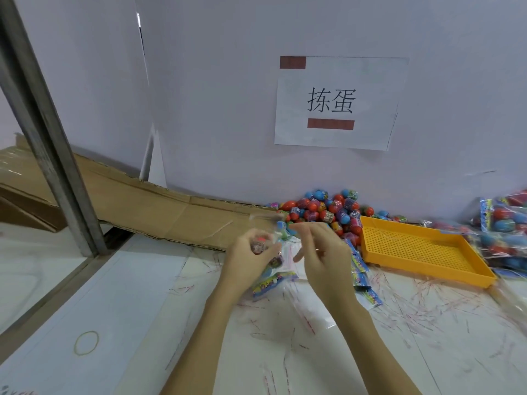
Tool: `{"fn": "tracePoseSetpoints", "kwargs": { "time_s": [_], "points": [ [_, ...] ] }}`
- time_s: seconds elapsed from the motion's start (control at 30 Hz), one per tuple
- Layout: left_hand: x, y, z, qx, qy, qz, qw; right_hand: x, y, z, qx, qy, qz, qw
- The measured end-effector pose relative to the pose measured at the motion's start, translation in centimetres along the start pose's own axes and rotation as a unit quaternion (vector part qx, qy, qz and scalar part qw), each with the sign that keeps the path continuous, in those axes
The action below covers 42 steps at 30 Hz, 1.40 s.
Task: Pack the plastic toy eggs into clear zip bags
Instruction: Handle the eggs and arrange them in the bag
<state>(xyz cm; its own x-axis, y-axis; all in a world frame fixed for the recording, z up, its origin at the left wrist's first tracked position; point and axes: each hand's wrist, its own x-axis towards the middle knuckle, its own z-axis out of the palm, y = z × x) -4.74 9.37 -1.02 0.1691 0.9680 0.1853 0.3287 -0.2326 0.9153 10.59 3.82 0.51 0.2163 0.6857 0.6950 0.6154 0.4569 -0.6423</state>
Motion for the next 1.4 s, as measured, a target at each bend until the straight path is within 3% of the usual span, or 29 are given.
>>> {"fn": "tracePoseSetpoints", "kwargs": {
  "time_s": [0.1, 0.3, 0.5, 0.63, 0.77, 0.87, 0.97, 1.03, 1.1, 1.4],
  "points": [
    [0.2, -0.4, -0.6, -0.078, 0.051, -0.035, 0.995, 1.1, 1.3, 0.2, -0.053, 0.004, 0.075, 0.996],
    [0.4, -0.3, -0.7, -0.199, 0.088, -0.104, 0.971, 3.1, 4.8, 1.9, -0.213, -0.124, 0.151, 0.957],
    [0.8, -0.2, -1.1, -0.312, 0.026, -0.198, 0.929, 5.5, 7.4, 3.4, -0.332, -0.236, 0.102, 0.907],
    [1.0, -1.0, -1.3, -0.37, -0.02, -0.218, 0.903, 6.0, 8.0, 4.1, -0.395, -0.235, 0.086, 0.884],
    [0.9, -1.1, -1.2, -0.305, -0.032, -0.185, 0.934, 5.8, 7.6, 4.2, -0.421, -0.23, 0.103, 0.872],
    [1.1, -1.3, -1.0, -0.286, -0.045, -0.185, 0.939, 5.3, 7.4, 4.0, -0.389, -0.189, 0.1, 0.896],
    [0.8, -1.2, -1.1, -0.315, -0.075, -0.183, 0.929, 4.6, 6.9, 3.4, -0.24, -0.098, 0.12, 0.958],
    [0.7, -1.3, -1.1, -0.33, -0.112, -0.165, 0.923, 4.1, 6.6, 2.9, -0.159, -0.046, 0.134, 0.977],
    [0.7, -1.3, -1.0, -0.325, -0.144, -0.136, 0.925, 3.7, 6.2, 2.3, -0.115, -0.005, 0.155, 0.981],
    [0.0, -0.2, 0.0, -0.242, -0.146, -0.044, 0.958, 1.5, 5.4, -0.5, -0.033, 0.056, 0.207, 0.976]
  ]
}}
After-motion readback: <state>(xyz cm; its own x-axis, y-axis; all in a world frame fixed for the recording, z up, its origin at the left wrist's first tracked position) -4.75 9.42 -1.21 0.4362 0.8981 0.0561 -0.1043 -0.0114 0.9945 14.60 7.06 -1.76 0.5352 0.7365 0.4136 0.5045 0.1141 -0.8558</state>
